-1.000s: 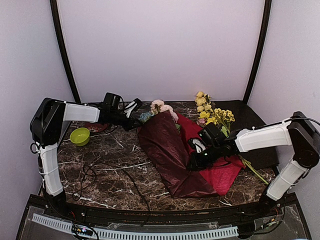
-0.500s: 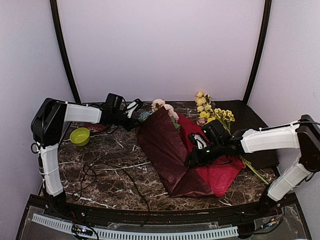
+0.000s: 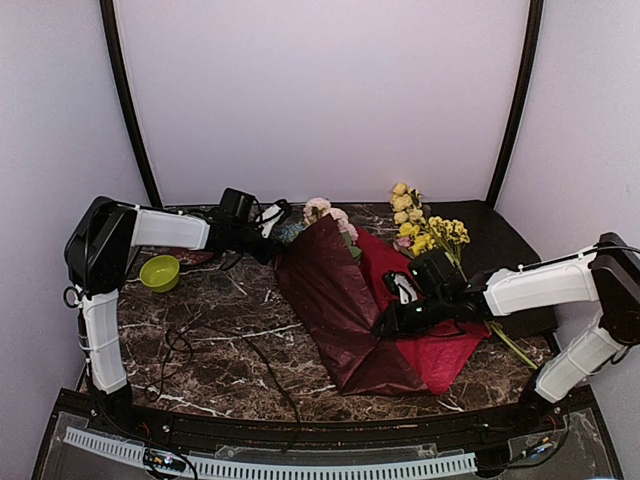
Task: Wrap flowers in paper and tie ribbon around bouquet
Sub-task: Press the fold line of the folded bouquet, then pick up the two-thirds-folded wrapping paper from the center of the board.
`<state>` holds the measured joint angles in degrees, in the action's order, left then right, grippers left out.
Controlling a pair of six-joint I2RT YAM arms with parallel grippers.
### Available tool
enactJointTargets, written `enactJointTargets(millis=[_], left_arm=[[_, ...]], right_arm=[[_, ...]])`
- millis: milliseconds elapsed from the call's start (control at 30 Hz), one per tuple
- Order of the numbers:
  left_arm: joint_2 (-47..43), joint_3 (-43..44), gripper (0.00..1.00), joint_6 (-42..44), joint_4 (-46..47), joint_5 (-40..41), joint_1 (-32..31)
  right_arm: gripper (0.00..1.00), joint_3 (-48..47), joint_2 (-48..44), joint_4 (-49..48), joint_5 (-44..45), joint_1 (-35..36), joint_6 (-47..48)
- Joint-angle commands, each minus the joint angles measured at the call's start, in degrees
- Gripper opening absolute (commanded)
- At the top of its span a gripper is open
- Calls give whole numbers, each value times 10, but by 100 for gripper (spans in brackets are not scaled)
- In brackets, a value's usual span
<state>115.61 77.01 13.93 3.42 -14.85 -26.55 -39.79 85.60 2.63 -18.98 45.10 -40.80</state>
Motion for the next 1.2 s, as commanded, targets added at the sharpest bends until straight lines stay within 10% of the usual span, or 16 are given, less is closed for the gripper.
enactJointTargets(millis=[0, 267, 600, 900, 1167], left_arm=[[1, 23, 0, 14, 37, 100, 15], [-1, 32, 0, 1, 28, 150, 10], [-83, 36, 50, -16, 15, 157, 7], [-229, -149, 48, 22, 88, 122, -153], [-122, -133, 44, 41, 10, 127, -324]], right_arm=[[0, 23, 15, 58, 8, 4, 3], [0, 5, 53, 52, 39, 4, 13], [0, -16, 53, 57, 45, 4, 20], [0, -22, 52, 38, 52, 4, 0], [0, -17, 48, 36, 66, 4, -16]])
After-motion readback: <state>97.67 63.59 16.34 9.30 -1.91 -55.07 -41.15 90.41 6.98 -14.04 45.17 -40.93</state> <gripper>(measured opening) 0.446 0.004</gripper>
